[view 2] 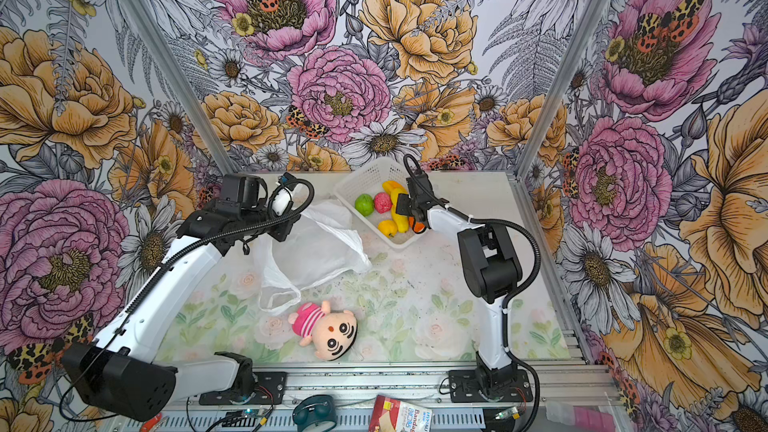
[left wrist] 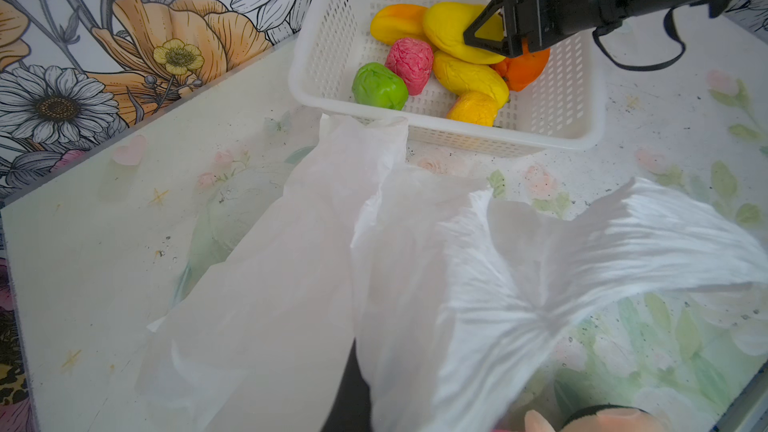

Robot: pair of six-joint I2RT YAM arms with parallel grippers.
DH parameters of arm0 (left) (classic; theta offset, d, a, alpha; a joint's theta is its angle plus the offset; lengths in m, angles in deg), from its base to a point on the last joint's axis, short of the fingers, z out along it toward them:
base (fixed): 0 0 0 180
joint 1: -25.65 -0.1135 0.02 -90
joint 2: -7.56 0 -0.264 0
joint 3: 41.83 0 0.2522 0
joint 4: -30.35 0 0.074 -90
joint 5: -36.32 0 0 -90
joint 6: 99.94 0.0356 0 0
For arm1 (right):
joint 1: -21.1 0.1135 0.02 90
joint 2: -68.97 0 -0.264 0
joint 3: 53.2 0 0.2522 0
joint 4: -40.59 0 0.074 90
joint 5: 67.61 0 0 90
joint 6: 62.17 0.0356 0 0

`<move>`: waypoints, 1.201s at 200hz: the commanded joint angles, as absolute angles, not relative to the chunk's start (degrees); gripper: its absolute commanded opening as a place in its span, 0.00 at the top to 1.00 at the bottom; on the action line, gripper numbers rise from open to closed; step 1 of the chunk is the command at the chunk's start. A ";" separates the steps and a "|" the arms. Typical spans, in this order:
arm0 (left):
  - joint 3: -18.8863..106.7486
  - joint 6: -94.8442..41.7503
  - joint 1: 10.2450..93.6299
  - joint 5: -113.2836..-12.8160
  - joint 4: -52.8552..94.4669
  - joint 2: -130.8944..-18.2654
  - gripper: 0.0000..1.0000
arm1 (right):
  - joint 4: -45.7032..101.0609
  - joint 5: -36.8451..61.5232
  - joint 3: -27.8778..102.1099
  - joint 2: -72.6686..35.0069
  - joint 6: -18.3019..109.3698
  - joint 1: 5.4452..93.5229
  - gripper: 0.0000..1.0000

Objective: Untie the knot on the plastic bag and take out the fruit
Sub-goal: 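Lower the yellow fruit into the basket and open the right gripper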

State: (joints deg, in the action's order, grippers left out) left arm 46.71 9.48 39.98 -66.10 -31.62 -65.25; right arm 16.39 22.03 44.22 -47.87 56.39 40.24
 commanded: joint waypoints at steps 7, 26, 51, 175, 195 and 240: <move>46.99 8.87 39.27 -66.78 -31.33 -65.57 1.00 | 15.76 21.42 44.86 -47.61 55.91 40.07 0.34; 47.06 8.82 39.27 -66.83 -31.39 -65.63 1.00 | 15.85 20.80 44.50 -46.82 55.39 40.26 0.33; 46.99 8.83 39.23 -66.79 -31.34 -65.64 1.00 | 16.39 20.28 44.11 -45.45 53.36 41.52 0.32; 47.03 8.78 39.29 -67.04 -31.40 -65.56 1.00 | 21.16 27.99 37.94 -38.71 52.05 44.94 0.28; 46.99 8.78 39.27 -67.04 -31.37 -65.56 1.00 | 20.03 26.65 39.58 -41.25 53.64 43.50 0.31; 47.00 8.80 39.17 -66.96 -31.36 -65.60 1.00 | 17.92 23.52 43.16 -46.27 55.11 41.45 0.36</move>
State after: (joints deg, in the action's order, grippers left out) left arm 46.71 9.46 39.98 -66.13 -31.62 -65.25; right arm 19.36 25.40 40.70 -44.02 53.79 42.07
